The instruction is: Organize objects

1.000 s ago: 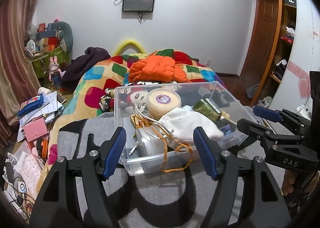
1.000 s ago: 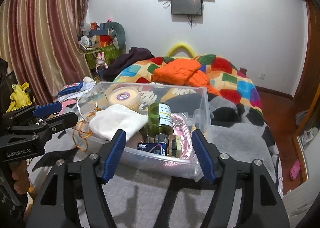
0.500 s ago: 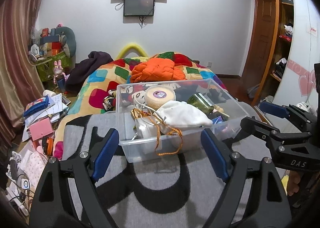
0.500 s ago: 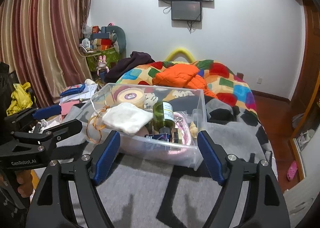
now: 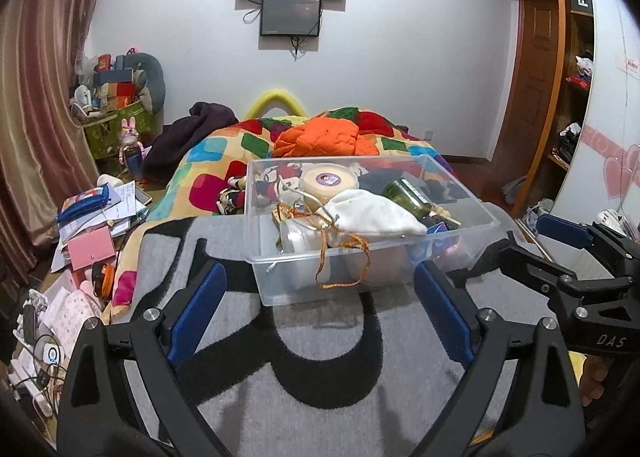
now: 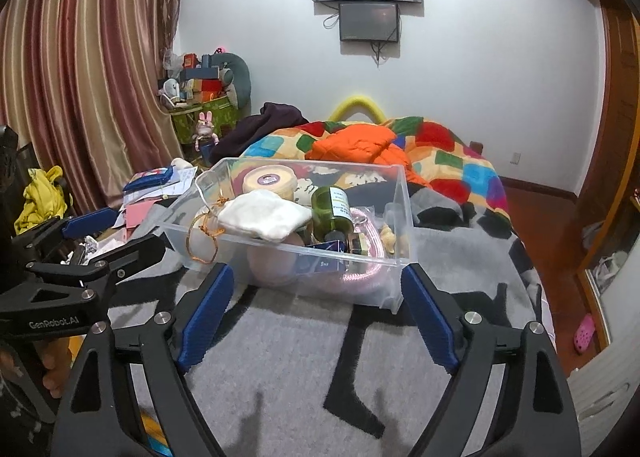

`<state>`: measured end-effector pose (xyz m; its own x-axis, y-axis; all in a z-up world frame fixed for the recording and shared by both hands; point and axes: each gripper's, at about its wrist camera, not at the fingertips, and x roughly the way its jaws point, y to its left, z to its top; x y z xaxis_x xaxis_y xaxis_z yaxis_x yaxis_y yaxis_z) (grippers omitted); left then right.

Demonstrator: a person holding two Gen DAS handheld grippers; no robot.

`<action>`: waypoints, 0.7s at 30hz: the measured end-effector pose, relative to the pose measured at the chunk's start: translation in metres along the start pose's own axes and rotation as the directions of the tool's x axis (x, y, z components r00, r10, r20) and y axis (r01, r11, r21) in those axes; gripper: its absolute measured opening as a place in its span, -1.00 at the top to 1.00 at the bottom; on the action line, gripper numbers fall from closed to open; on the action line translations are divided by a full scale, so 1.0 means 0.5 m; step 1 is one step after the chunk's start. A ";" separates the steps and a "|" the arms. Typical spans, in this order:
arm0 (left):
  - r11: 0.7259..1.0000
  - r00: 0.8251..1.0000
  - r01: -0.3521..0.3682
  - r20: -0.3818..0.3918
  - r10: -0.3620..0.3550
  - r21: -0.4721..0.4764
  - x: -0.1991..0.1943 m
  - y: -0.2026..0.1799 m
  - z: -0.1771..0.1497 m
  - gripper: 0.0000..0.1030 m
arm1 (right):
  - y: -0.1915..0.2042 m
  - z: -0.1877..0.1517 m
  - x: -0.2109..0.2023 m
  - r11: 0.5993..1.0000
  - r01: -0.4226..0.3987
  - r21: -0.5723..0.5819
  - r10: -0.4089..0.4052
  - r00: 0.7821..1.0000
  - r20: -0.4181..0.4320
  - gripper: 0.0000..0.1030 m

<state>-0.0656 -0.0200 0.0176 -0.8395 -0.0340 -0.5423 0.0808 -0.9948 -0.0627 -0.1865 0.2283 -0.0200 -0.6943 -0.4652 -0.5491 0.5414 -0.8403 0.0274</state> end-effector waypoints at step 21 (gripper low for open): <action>1.000 1.000 0.000 -0.017 0.000 -0.020 0.010 -0.003 -0.016 -0.86 | -0.013 -0.021 0.007 0.999 -0.013 0.032 0.013 1.000 -0.009 -0.63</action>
<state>-0.0658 -0.0181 0.0082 -0.8305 -0.0319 -0.5561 0.0914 -0.9926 -0.0795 -0.1875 0.2352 -0.0310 -0.6831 -0.4737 -0.5559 0.5348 -0.8428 0.0608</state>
